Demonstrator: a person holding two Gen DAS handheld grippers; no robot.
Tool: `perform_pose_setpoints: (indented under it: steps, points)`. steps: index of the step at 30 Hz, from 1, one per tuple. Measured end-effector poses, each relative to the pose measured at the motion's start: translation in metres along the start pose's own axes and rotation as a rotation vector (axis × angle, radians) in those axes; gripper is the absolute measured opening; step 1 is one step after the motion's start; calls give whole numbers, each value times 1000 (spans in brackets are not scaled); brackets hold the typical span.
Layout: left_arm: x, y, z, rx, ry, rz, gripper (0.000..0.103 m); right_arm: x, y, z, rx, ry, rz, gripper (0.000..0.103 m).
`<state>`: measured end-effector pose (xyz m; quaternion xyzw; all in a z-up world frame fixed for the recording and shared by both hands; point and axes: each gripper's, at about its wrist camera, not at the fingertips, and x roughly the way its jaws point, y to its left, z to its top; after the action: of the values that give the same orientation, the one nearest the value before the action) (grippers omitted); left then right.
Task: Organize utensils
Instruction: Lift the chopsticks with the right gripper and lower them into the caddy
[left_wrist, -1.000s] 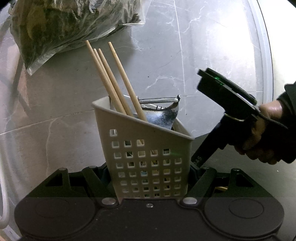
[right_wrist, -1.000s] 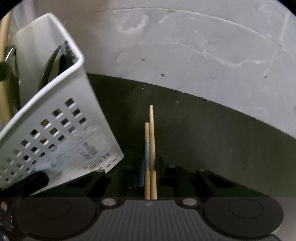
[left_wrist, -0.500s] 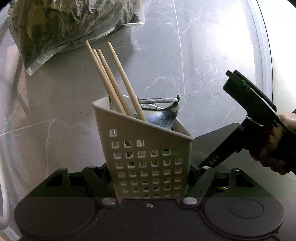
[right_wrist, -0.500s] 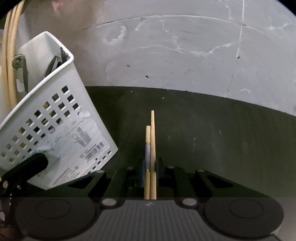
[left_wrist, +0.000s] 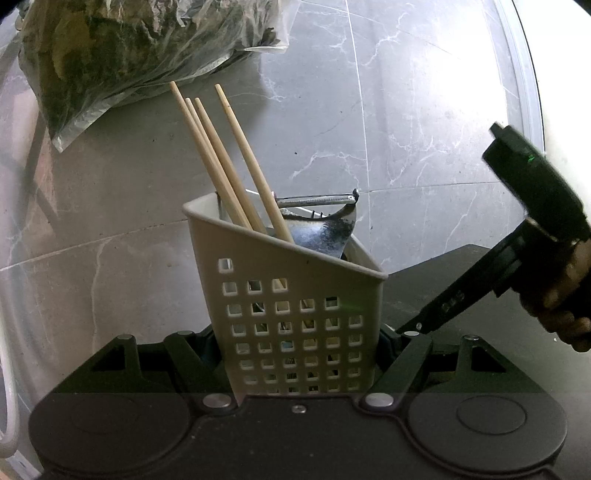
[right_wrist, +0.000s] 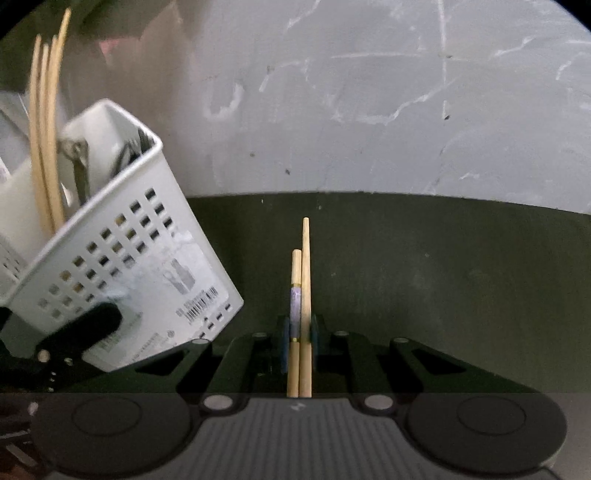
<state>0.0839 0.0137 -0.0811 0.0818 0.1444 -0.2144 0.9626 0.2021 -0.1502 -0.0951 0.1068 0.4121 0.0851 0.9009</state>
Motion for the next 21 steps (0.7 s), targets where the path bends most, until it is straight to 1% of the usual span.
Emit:
perform_pose_setpoints:
  steps: [2, 7, 13, 16, 21]
  points:
    - [0, 0, 0, 0, 0, 0, 78, -9, -2, -1, 22, -44, 14, 12]
    - [0, 0, 0, 2, -2, -1, 78, -35, -2, -4, 58, -186, 35, 12]
    - [-1, 0, -2, 14, -15, -3, 78, -59, 2, -12, 58, -353, 50, 12]
    - [-3, 0, -4, 17, -26, -6, 78, -67, 3, -15, 59, -426, 52, 12]
    - [-4, 0, -7, 21, -46, -3, 78, -81, 1, -17, 46, -521, 56, 12]
